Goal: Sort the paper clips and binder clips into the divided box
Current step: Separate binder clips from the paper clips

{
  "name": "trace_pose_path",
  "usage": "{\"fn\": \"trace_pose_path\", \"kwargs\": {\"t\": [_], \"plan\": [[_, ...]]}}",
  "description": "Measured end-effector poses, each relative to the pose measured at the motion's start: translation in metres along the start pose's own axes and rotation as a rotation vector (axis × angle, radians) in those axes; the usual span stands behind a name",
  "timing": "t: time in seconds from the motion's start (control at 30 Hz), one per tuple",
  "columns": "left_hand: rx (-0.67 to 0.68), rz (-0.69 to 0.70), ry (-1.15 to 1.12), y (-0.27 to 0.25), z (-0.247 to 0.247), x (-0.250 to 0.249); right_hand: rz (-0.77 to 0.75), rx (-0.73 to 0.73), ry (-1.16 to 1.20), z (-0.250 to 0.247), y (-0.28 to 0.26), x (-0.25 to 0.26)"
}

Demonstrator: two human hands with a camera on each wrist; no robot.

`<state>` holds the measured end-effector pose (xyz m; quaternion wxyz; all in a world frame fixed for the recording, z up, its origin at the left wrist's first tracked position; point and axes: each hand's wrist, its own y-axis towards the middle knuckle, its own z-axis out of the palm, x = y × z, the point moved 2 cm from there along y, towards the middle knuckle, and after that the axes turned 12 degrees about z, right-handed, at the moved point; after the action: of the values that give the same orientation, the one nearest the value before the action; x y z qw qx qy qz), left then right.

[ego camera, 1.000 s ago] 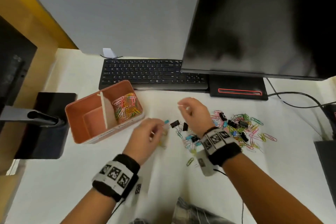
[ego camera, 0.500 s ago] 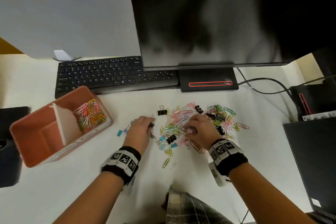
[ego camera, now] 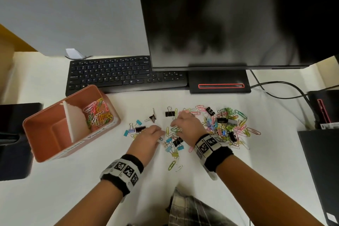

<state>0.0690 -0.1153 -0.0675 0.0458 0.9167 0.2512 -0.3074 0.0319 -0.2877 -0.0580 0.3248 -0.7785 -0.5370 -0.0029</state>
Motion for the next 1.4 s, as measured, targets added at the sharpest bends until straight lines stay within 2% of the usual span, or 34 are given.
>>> {"fn": "trace_pose_path", "kwargs": {"t": [0.17,0.47,0.67,0.8,0.87,1.03,1.27,1.4], "plan": [[0.014,-0.034,0.0,0.011,0.009,0.003,0.011,0.011,0.057,0.005,-0.007,-0.002],[0.091,-0.116,0.032,0.016,0.007,0.009,0.083,-0.001,0.299,-0.001,-0.019,-0.021],[-0.04,-0.234,-0.193,0.029,0.0,-0.001,0.153,-0.085,0.473,-0.027,-0.019,-0.044],[-0.007,-0.35,-0.228,0.043,0.008,-0.007,0.13,-0.159,0.397,-0.043,-0.009,-0.054],[-0.02,-0.364,-0.188,0.046,0.011,-0.007,0.141,-0.195,0.34,-0.045,-0.002,-0.058],[-0.068,-0.273,-0.125,0.045,0.013,-0.007,0.176,-0.147,0.113,-0.041,0.013,-0.054],[-0.106,-0.266,-0.146,0.04,0.009,-0.004,0.134,-0.112,0.152,-0.027,0.008,-0.054],[-0.077,-0.269,-0.13,0.041,0.009,-0.005,0.127,-0.116,0.093,-0.019,0.006,-0.048]]}}
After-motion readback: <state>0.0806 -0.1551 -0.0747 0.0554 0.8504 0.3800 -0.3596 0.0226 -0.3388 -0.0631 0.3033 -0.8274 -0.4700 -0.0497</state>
